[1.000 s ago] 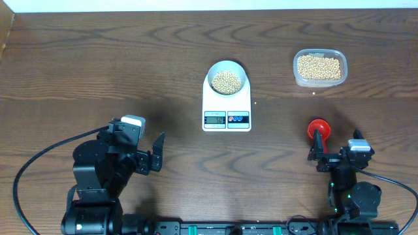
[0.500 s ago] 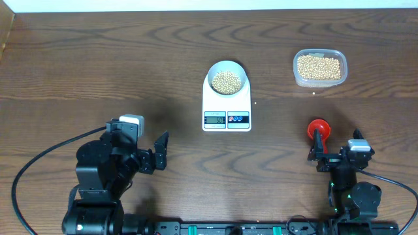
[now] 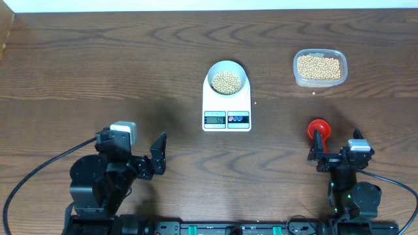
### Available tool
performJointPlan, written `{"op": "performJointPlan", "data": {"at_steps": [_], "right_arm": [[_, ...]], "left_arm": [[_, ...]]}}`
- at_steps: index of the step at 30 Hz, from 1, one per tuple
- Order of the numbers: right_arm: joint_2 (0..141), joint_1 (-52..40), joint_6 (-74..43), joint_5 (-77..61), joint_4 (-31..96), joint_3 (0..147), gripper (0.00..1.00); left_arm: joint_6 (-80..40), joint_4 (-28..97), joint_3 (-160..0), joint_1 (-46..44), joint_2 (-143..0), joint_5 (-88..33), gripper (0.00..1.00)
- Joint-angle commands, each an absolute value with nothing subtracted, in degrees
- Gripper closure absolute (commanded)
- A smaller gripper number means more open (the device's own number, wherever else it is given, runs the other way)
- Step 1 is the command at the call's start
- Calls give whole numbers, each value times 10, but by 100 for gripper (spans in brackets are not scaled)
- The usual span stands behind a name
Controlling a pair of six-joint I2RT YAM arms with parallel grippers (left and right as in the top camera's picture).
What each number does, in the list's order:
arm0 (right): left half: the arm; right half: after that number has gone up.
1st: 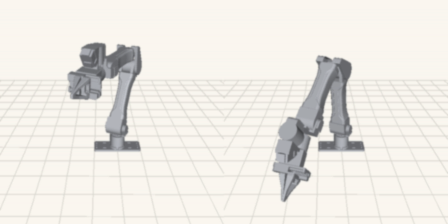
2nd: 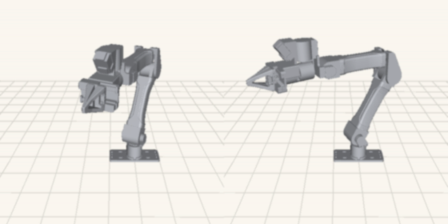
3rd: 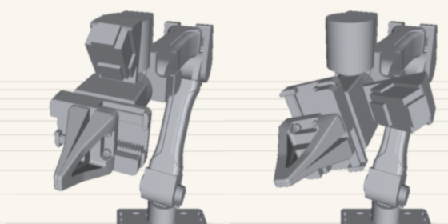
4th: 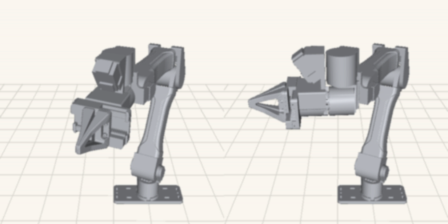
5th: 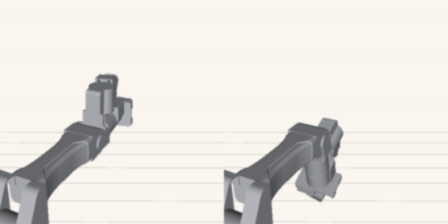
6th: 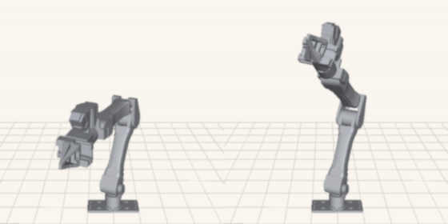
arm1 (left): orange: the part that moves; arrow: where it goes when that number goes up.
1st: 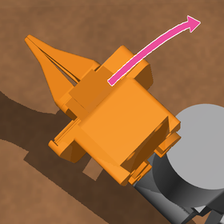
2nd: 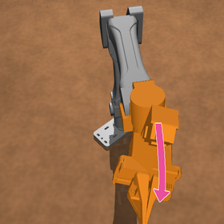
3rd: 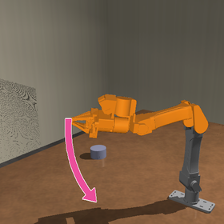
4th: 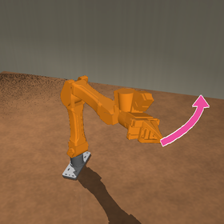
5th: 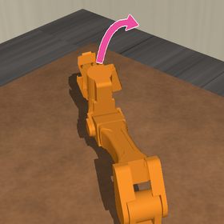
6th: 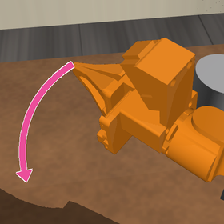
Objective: Scoop item into bowl and weigh 50g on scale
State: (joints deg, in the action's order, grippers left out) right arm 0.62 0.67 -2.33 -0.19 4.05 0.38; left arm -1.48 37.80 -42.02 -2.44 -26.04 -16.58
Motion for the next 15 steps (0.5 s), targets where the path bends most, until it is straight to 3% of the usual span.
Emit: {"op": "performJointPlan", "data": {"at_steps": [1,15], "right_arm": [[3,2,-17,-2,43,3,1],[3,2,-17,-2,43,3,1]], "left_arm": [[-27,376,-401,-25,-240,-168,2],[-83,372,-317,16,-128,-168,2]]}}
